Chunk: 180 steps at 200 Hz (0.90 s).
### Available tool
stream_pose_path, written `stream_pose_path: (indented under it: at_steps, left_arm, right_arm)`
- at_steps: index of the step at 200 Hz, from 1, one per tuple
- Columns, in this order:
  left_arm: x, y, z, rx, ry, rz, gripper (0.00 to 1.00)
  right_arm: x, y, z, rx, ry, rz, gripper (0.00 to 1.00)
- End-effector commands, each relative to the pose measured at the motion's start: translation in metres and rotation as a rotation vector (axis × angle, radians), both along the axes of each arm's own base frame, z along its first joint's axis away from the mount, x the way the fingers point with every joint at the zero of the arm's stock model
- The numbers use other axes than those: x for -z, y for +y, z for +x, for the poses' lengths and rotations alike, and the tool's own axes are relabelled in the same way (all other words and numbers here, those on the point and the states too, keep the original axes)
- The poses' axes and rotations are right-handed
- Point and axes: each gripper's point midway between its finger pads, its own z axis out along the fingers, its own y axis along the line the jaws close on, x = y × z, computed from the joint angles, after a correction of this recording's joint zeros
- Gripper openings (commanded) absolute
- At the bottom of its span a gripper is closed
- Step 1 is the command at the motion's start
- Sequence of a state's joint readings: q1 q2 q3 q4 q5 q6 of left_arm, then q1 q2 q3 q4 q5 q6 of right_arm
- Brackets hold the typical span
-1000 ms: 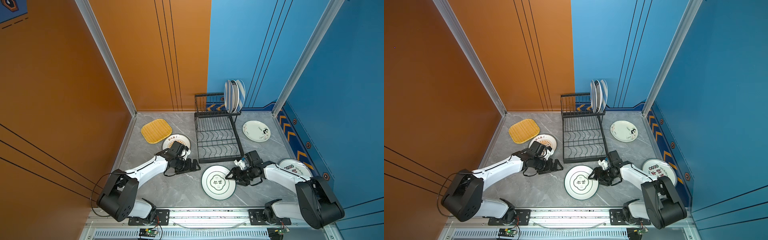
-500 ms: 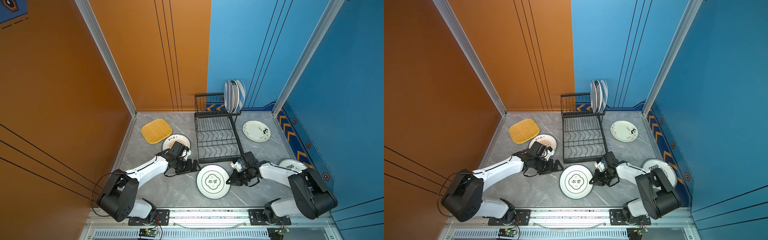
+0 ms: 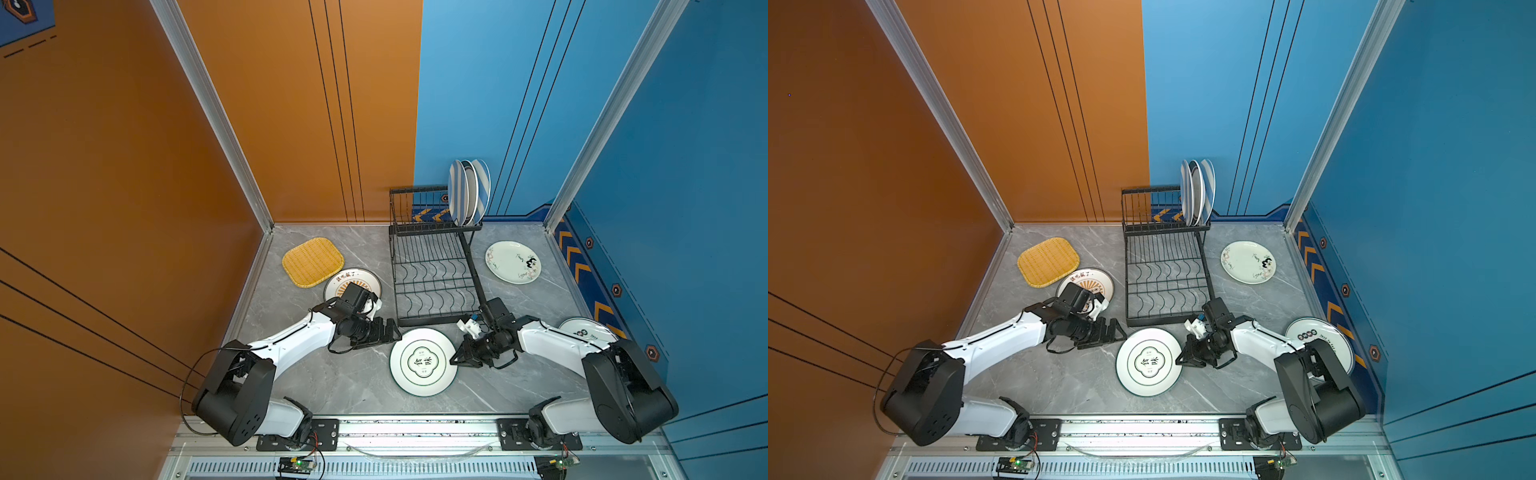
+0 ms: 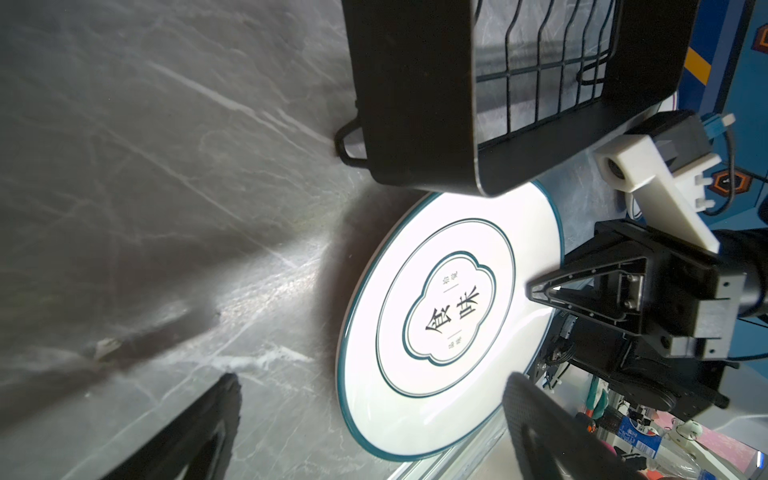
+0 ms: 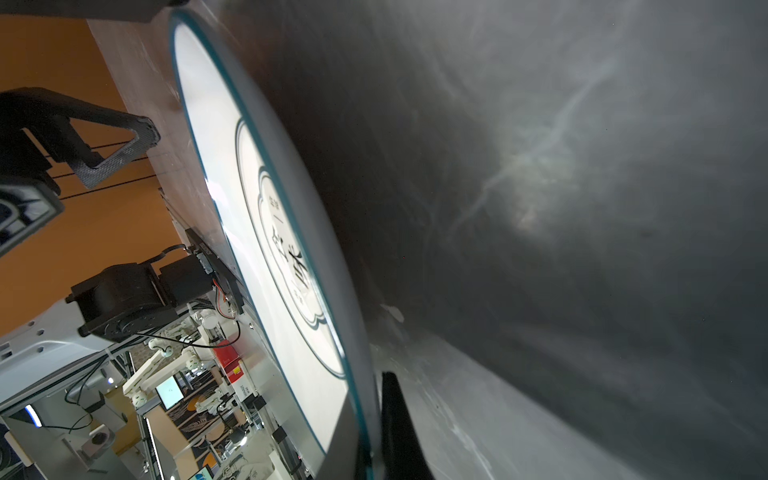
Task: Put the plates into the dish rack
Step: 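Pinch the cloud-emblem plate's edge with right gripper and tilt it up, then grip the upright plate's opposite edge with left gripper while right gripper holds it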
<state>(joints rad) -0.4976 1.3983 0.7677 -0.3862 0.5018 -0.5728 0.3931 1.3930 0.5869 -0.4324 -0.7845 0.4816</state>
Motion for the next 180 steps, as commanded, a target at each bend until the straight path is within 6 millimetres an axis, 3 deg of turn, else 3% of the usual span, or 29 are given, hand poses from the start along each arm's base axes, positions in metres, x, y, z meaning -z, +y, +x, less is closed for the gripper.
stream_pose_path:
  at_steps: [1,48,106,131,136,180]
  left_arm:
    - [-0.004,0.005,-0.002,-0.016,0.008,-0.007,0.99]
    - [-0.012,0.003,0.002,-0.008,0.001,-0.043,0.98]
    - [-0.036,-0.006,0.012,-0.013,-0.028,-0.172,0.93]
    - [-0.049,-0.009,0.018,-0.023,-0.042,-0.242,0.88]
    - [-0.052,-0.010,0.020,-0.028,-0.047,-0.256,0.82]
    - [-0.083,-0.022,0.044,-0.061,-0.107,-0.385,0.65]
  right_arm:
    - [-0.009,-0.005,-0.012,-0.009,0.031,-0.028,0.00]
    - [-0.045,0.002,-0.006,0.026,-0.022,0.055,0.00]
    - [-0.098,0.008,0.023,0.087,-0.138,0.138,0.00]
    - [-0.113,0.011,0.036,0.090,-0.175,0.157,0.00]
    - [-0.116,0.012,0.039,0.090,-0.183,0.162,0.00]
    - [-0.132,0.020,0.062,0.090,-0.225,0.185,0.00]
